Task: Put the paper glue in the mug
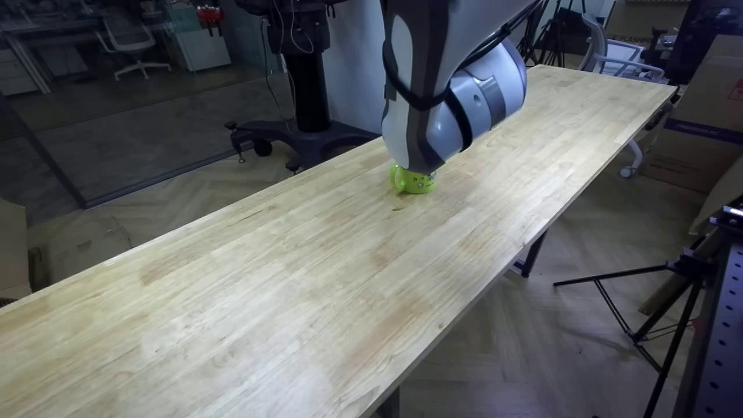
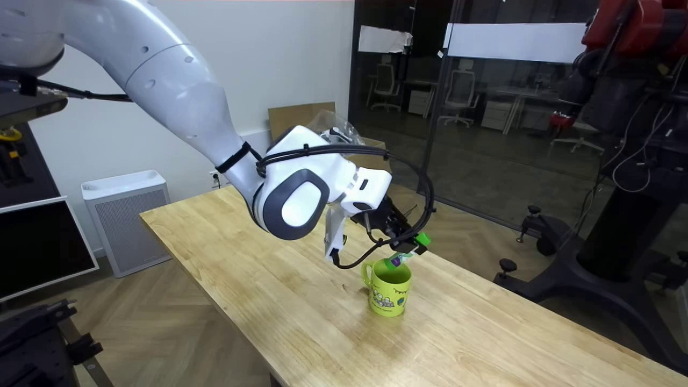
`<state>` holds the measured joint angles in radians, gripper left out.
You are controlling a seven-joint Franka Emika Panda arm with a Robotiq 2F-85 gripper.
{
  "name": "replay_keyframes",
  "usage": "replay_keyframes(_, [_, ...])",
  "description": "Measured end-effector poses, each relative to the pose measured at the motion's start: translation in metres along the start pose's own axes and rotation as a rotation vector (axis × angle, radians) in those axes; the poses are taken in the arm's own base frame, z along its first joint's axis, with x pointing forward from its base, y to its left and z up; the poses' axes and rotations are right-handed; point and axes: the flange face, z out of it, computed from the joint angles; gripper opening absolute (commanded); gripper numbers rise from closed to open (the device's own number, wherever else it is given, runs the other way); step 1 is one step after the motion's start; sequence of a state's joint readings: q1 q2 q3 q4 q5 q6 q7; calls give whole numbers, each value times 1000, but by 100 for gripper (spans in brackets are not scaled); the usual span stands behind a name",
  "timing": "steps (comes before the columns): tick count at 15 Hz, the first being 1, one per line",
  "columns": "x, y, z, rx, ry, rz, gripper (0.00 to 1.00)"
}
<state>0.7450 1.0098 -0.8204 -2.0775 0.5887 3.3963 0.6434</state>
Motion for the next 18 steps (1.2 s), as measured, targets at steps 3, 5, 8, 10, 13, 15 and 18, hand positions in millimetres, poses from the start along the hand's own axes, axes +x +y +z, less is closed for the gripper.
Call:
replay_keyframes(3, [-4,7,-1,-15,-4,13,7])
replay_keyframes(5, [-5,10,-1,-23,-5,21,54])
replay_keyframes(8, [-7,16,0,-34,-7,33,67])
replay_keyframes(10, [-7,17,0,-37,-7,37,81])
replay_keyframes(13, [-6,18,-1,-38,-7,45,99])
replay_keyframes(15, [-4,18,-3,-36,-10,67,100])
replay_keyframes(18, [-3,13,-11,-9,-54,131,100])
